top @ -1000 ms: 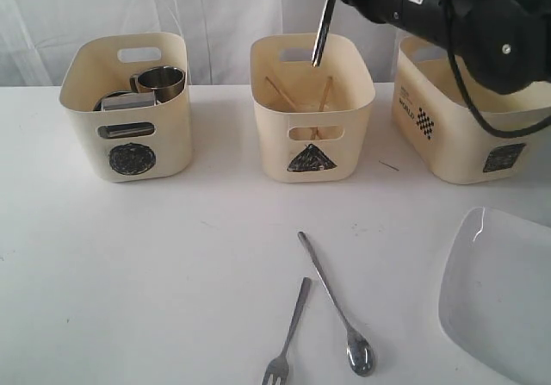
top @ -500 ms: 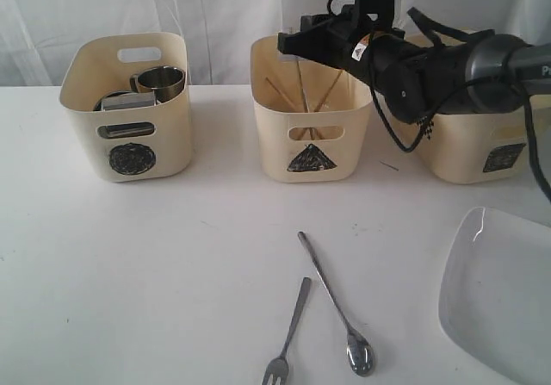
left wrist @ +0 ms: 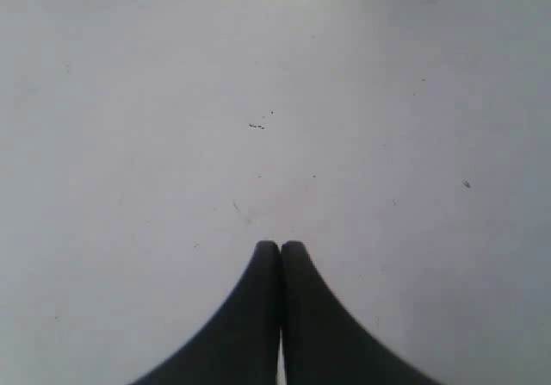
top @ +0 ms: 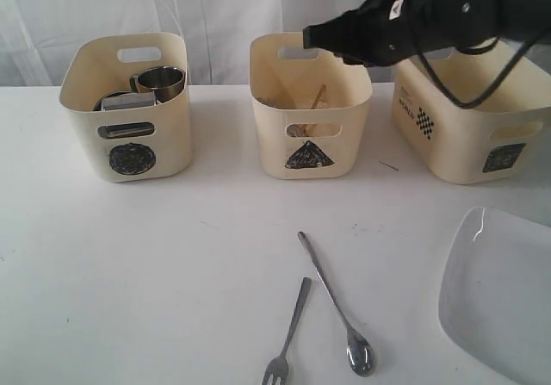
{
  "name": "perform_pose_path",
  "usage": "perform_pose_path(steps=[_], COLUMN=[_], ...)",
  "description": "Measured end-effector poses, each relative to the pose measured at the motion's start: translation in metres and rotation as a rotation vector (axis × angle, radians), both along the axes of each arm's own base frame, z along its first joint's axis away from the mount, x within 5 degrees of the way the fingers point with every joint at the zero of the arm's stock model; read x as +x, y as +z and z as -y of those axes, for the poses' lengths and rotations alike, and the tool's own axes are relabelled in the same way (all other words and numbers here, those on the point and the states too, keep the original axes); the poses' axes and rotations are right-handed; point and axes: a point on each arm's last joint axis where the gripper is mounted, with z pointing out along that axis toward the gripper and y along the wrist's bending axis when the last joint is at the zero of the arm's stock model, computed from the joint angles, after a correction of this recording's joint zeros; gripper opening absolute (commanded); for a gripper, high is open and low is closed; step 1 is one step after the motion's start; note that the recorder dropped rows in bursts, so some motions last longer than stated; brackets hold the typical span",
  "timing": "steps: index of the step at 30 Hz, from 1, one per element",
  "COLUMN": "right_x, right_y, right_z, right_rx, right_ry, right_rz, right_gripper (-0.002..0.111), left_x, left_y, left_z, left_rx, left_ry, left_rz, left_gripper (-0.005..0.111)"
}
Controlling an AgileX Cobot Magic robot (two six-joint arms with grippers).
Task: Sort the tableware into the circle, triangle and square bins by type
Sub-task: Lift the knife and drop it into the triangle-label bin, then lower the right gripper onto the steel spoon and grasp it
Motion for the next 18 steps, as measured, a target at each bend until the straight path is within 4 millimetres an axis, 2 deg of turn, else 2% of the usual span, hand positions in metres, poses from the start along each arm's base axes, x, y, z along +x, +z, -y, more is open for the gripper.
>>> perform_pose_path(steps=[3,6,10,12,18], right_x=[-0.037,-0.068,-0.093,-0.098,-0.097], right_y=[-0.002,-0.021,-0.052,-0.07,-0.115], right_z=[-0.002,-0.013,-0.032,-0.039,-0.049], right_rx=[-0.074,-0.11,-0.118,-0.119,-0.129], right_ry=[0.043,0.13,0.21,0.226,0.229], right_rz=[-0.315,-0.606,-0.762,-0.77,-0.805], right_gripper=[0.002,0.001,0.003,0.01,0.042], left_x=[0.0,0.0,0.0,0.0,0.0], left_y=[0.0,0.0,0.0,0.0,0.0], left_z=[0.0,0.0,0.0,0.0,0.0], left_rx=[0.0,0.0,0.0,0.0,0.0], left_ry=[0.0,0.0,0.0,0.0,0.0], left_rz=[0.0,0.0,0.0,0.0,0.0], left_gripper=[0.0,0.0,0.0,0.0,0.0])
